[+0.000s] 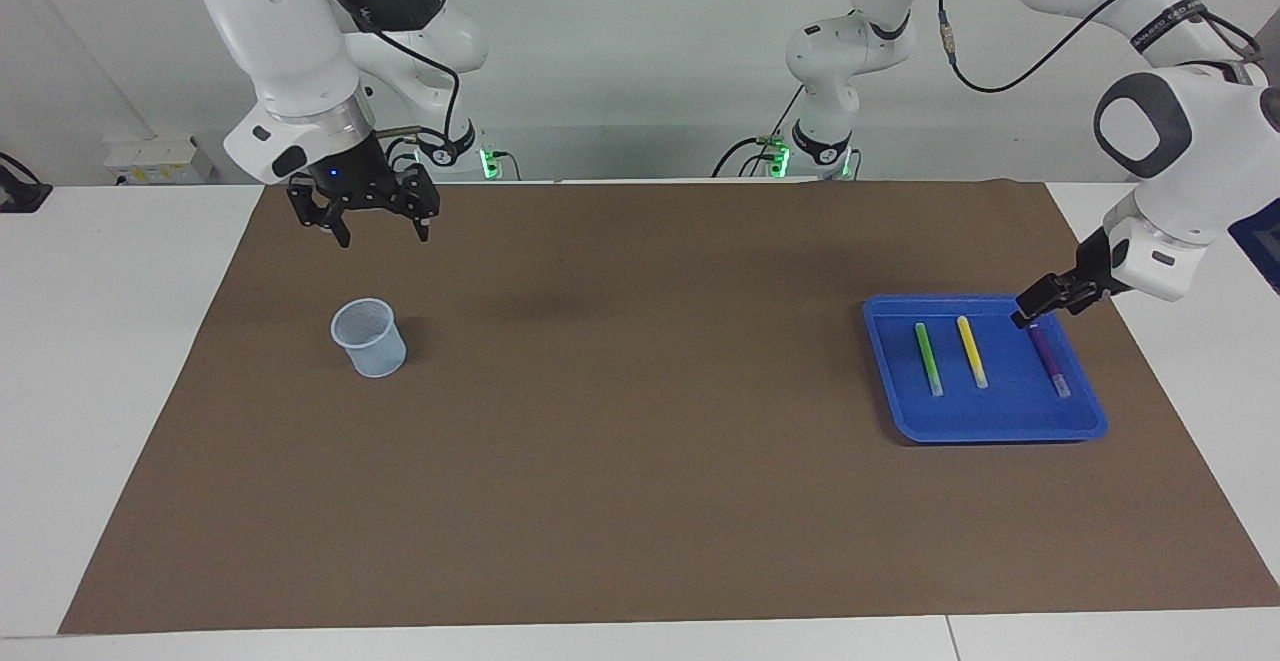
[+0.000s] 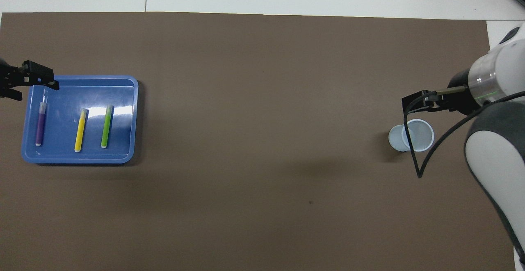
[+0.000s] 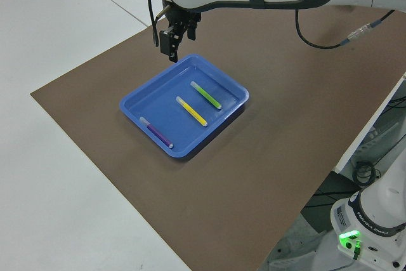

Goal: Right arm passes pens to left for tray arrangement

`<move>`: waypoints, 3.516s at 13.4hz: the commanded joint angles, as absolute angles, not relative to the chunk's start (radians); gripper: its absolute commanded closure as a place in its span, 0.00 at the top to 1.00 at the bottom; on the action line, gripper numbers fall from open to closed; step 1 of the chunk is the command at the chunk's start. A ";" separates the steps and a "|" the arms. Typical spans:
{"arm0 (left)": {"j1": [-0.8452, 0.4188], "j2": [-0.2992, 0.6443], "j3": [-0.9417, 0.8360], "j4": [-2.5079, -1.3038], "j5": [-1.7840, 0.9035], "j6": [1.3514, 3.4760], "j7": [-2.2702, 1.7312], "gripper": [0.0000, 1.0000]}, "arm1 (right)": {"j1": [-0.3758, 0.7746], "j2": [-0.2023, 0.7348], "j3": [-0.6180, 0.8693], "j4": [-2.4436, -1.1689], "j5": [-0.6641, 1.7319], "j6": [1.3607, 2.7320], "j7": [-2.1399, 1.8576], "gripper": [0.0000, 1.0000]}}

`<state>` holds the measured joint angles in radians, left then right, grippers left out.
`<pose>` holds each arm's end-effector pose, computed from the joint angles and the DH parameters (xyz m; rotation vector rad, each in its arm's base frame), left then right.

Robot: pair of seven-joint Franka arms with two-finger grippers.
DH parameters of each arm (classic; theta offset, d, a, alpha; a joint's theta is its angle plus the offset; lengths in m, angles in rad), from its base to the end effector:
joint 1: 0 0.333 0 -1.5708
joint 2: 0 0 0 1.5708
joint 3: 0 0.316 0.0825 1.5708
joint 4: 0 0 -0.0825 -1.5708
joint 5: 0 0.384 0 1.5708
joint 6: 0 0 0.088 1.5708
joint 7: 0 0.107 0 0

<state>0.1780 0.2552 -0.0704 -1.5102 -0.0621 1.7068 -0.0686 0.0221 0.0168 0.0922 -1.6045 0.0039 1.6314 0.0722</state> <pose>0.6303 0.0669 0.5133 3.0467 0.2875 -0.0864 0.5608 0.0644 0.6045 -3.1345 -0.0656 -0.0151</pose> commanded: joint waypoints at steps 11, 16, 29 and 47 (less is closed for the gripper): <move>0.048 0.134 -0.058 -1.417 -0.018 1.505 -0.095 1.00 | 0.018 0.006 0.020 -1.568 0.064 1.586 0.063 1.00; 0.019 0.094 -0.066 -1.448 -0.020 1.506 -0.094 1.00 | 0.018 0.002 0.021 -1.577 0.063 1.591 0.058 1.00; -0.038 -0.063 -0.032 -1.583 0.040 1.494 -0.083 1.00 | 0.014 0.000 0.023 -1.580 0.063 1.595 0.061 1.00; -0.035 -0.063 -0.031 -1.585 0.025 1.482 -0.008 1.00 | 0.015 -0.002 0.023 -1.580 0.063 1.595 0.061 1.00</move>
<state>-0.0185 -0.0443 -0.0477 -1.5658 0.0241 1.4878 -0.0200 0.0226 0.0129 0.0197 -1.5706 0.0463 1.6020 0.0721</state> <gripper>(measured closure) 0.000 0.000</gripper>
